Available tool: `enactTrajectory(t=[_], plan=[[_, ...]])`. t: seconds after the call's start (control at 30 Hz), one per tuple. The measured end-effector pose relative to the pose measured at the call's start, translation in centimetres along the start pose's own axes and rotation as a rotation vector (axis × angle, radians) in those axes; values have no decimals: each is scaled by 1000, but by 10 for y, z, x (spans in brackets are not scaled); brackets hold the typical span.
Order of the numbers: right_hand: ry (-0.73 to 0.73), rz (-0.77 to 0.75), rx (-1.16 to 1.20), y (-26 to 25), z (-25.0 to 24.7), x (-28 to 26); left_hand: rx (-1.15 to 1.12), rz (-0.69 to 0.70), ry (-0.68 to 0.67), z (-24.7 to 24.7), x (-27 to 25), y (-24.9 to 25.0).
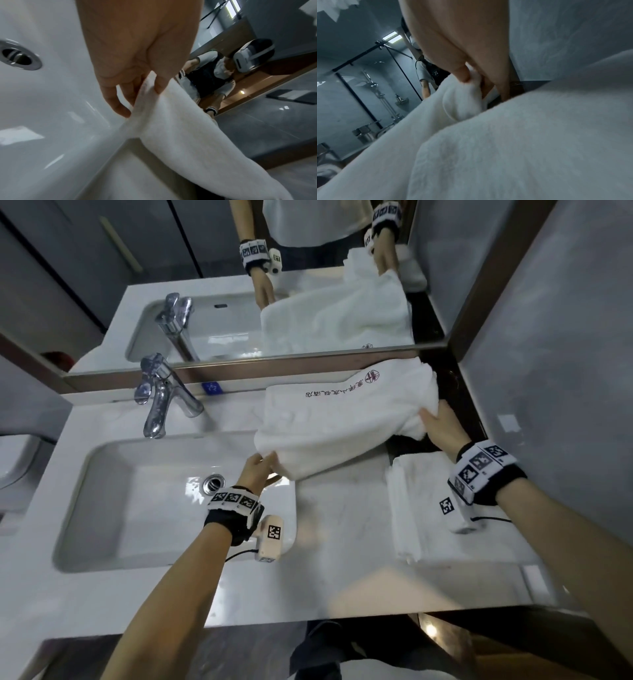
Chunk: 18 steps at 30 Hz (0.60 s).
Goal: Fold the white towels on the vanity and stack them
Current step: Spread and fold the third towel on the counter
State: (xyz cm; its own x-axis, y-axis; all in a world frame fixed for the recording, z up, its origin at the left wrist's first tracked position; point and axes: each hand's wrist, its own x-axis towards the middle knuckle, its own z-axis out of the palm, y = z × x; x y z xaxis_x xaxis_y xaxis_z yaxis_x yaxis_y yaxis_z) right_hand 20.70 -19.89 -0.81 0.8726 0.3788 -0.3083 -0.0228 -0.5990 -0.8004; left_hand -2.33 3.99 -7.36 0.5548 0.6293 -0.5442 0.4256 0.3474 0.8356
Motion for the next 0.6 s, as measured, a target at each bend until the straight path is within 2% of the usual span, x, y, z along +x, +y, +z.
enactTrajectory(t=[0.1,0.4,0.47,0.57,0.6], plan=[[12,27,20,-11,8,3,-27,85,48,2,-7,11],[99,-125,-484,-18,-4,-6,-6,117,156,-2,-1,31],[70,-56,-601,-9,-13,-15,14,108,177,-5,1,30],[-20,134,-741,2,-14,-29,65,63,173,-5,2,18],[-23,148,-766,5,-11,-33,77,47,167,-5,1,12]])
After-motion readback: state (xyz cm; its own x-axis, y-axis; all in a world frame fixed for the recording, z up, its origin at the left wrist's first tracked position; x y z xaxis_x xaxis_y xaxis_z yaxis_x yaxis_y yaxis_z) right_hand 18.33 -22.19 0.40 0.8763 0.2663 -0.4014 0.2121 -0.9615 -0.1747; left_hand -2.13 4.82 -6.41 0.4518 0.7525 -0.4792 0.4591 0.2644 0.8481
